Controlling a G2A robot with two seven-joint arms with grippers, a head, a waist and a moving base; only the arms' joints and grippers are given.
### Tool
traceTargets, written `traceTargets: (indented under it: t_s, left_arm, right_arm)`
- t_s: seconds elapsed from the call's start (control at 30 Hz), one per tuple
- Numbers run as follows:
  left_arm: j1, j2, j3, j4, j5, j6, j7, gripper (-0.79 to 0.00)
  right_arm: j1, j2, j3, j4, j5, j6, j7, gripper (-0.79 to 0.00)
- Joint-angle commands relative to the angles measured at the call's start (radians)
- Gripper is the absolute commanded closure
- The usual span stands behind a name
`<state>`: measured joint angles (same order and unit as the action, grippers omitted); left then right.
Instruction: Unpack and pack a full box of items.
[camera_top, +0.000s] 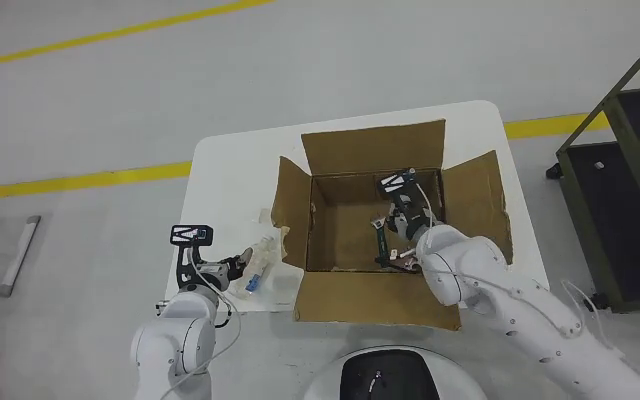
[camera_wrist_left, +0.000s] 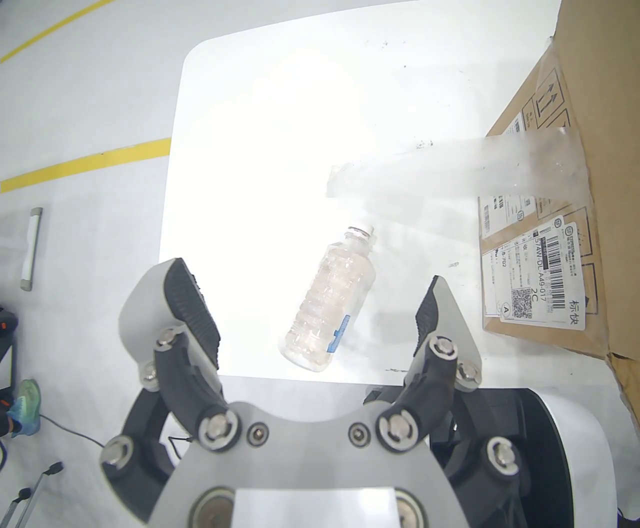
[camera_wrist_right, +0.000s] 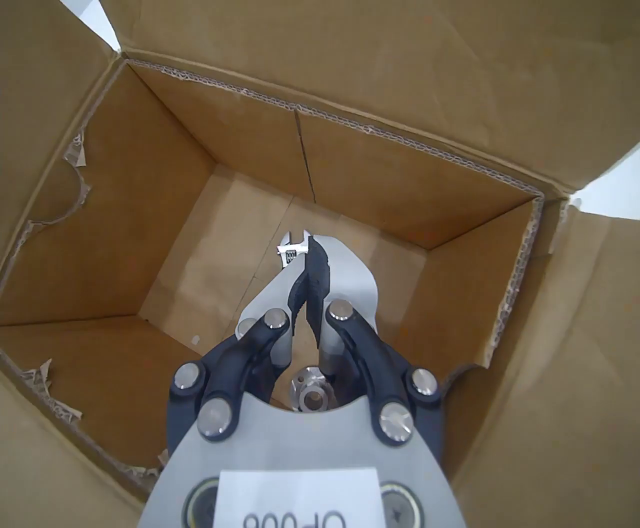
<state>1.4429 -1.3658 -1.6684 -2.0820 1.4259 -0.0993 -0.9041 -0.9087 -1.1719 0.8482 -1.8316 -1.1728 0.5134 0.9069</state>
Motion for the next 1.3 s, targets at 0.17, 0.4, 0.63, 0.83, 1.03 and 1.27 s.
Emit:
traceTargets:
  t_s: [0.17,0.4,0.63,0.83,1.03,1.27]
  left_arm:
    - [0.0,0.0,0.0,0.0,0.0,0.0,0.0,-0.785]
    - [0.0,0.0,0.0,0.0,0.0,0.0,0.0,-0.785]
    - [0.0,0.0,0.0,0.0,0.0,0.0,0.0,-0.785]
    - [0.0,0.0,0.0,0.0,0.0,0.0,0.0,-0.785]
    - [0.0,0.0,0.0,0.0,0.0,0.0,0.0,-0.785]
    - [0.0,0.0,0.0,0.0,0.0,0.0,0.0,-0.785]
  right_arm:
    - [0.125,-0.077,-0.136,0.162,-0.006,0.208,0.122,0.0]
    - [0.193,-0.143,-0.175,0.307,0.095,0.275,0.124,0.0]
    - [0.193,-0.143,-0.175,0.307,0.095,0.275,0.124,0.0]
    - [0.193,-0.143,-0.175,0.307,0.095,0.275,0.124,0.0]
    - [0.189,-0.143,-0.175,0.308,0.096,0.27,0.119,0.0]
    - [0.171,-0.154,-0.165,0.347,0.053,0.272,0.128,-0.012]
